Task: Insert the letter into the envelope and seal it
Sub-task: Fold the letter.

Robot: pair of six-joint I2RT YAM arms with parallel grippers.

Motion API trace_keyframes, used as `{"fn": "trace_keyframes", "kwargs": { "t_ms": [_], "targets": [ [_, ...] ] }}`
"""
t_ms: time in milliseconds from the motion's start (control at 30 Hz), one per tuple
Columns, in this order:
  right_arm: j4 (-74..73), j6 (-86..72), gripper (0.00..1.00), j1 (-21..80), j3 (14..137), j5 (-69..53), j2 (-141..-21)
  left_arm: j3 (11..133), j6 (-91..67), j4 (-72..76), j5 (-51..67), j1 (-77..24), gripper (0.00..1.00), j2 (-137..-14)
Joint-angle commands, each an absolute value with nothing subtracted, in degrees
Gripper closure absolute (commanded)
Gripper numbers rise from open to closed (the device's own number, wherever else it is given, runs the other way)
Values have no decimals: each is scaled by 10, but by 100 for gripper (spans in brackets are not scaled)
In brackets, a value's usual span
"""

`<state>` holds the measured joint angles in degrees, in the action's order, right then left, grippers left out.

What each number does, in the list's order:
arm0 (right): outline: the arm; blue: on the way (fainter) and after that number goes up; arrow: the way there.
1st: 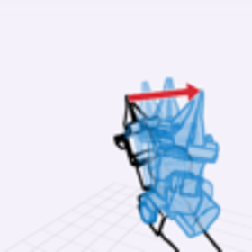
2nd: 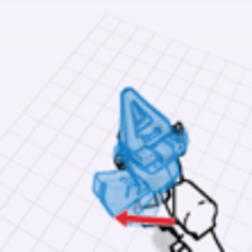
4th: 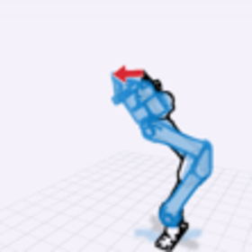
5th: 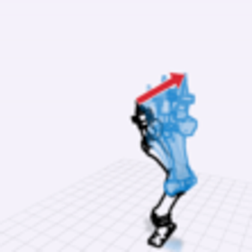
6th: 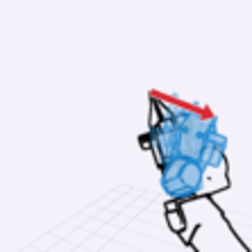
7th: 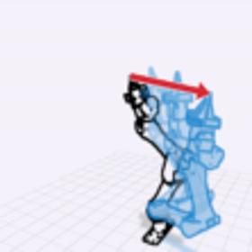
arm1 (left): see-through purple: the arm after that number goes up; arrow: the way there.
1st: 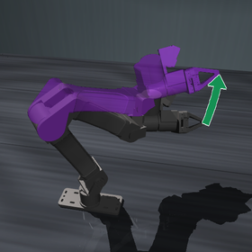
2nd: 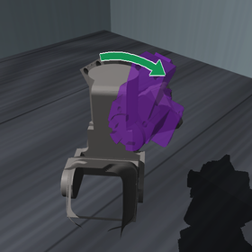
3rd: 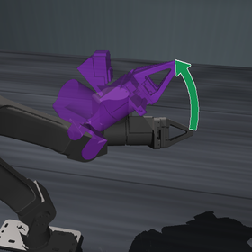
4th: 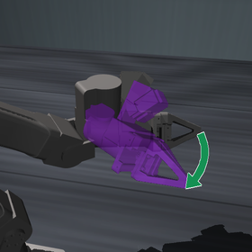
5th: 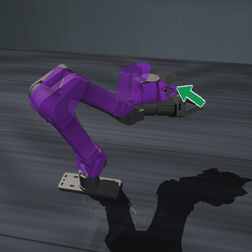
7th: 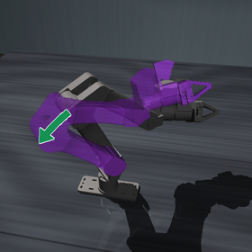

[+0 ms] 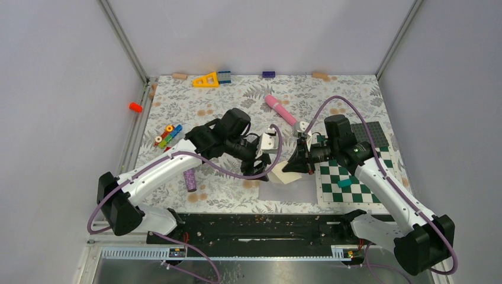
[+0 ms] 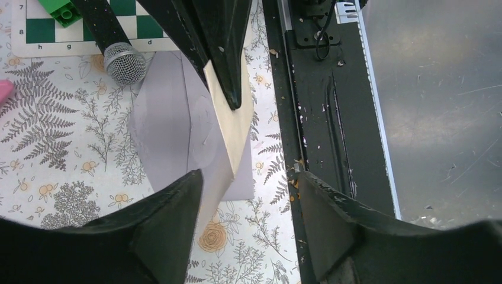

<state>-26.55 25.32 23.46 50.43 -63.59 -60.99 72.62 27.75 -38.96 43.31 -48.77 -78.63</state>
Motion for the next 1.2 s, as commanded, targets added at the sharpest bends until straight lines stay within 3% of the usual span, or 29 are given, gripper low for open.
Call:
{"fn": "trace_keyframes", "kwargs": {
  "t_ms": [0, 167, 233, 300, 333, 500, 600, 633, 733, 800, 833, 967, 1000, 1033, 1100, 1133, 1167],
  "targets": [
    [-267, 264, 100, 245, 520, -626, -609, 744, 251, -348, 453, -485, 41, -794],
    [-266, 264, 100, 246, 521, -623, -608, 743, 245, -341, 452, -485, 59, -800],
    [-267, 264, 100, 247, 522, -624, -608, 744, 244, -340, 450, -485, 74, -802],
    [-266, 263, 100, 247, 522, -624, -606, 743, 244, -339, 445, -485, 98, -804],
    [-262, 262, 100, 247, 521, -623, -605, 743, 243, -338, 444, -485, 100, -804],
    [-261, 259, 100, 247, 520, -621, -600, 739, 249, -340, 444, -485, 100, -799],
    [-262, 259, 100, 247, 521, -620, -592, 740, 263, -352, 439, -485, 67, -795],
    [-260, 259, 100, 247, 521, -619, -587, 739, 265, -353, 436, -485, 62, -794],
    [-261, 259, 100, 246, 520, -619, -580, 733, 272, -353, 431, -484, 64, -790],
    [-261, 259, 100, 246, 520, -619, -576, 730, 275, -353, 426, -484, 94, -790],
    [-261, 259, 100, 246, 520, -619, -575, 729, 274, -353, 424, -484, 100, -790],
    [-261, 259, 100, 245, 520, -617, -571, 728, 277, -354, 427, -483, 100, -786],
    [-261, 259, 100, 245, 521, -617, -570, 730, 279, -356, 424, -482, 92, -786],
    [-262, 260, 100, 245, 521, -617, -569, 732, 282, -359, 424, -481, 75, -785],
    [-262, 260, 100, 244, 522, -616, -568, 732, 286, -362, 422, -478, 64, -783],
    [-262, 260, 100, 244, 521, -615, -567, 731, 287, -362, 421, -478, 63, -782],
    [-262, 261, 100, 243, 521, -615, -566, 728, 289, -362, 420, -476, 71, -781]
  ]
}}
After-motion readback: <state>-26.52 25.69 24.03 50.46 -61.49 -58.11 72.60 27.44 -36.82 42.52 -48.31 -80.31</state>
